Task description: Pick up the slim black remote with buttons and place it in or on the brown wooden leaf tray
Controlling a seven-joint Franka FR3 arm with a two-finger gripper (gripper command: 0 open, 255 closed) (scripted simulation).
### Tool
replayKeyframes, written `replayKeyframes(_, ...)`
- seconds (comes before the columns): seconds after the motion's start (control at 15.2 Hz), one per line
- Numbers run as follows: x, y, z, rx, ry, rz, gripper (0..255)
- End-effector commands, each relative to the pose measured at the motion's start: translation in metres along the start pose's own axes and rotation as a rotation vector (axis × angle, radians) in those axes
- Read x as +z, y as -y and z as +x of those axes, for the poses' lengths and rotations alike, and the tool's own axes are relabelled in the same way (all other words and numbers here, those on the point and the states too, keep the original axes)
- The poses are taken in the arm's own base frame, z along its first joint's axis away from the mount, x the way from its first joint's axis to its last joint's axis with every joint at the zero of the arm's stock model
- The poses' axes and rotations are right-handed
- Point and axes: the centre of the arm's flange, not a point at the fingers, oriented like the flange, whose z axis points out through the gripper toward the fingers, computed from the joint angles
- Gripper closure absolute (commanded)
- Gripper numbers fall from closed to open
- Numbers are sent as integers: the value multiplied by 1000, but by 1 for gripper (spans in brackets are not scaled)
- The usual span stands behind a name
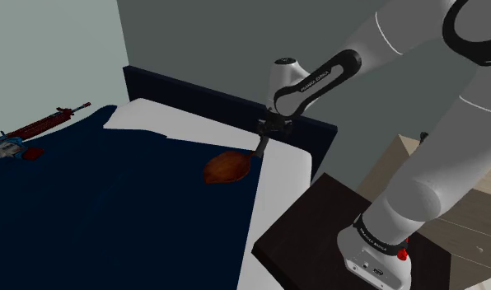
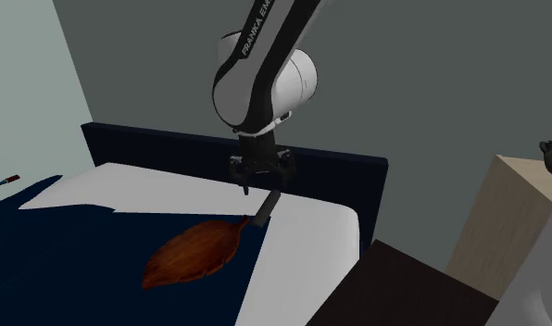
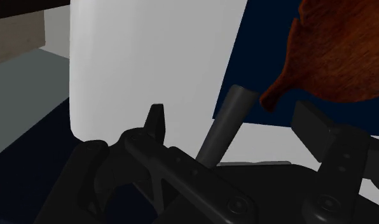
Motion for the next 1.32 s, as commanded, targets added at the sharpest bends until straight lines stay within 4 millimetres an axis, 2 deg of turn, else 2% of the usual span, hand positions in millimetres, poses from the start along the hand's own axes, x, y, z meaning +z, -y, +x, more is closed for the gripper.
replayKeyframes(0.0,21,6,17,54,-15,5,0)
replayKeyframes(0.79,126,15,120,364,-100,29,0)
replayKeyframes(1.25,163,15,124,364,-100,29,0)
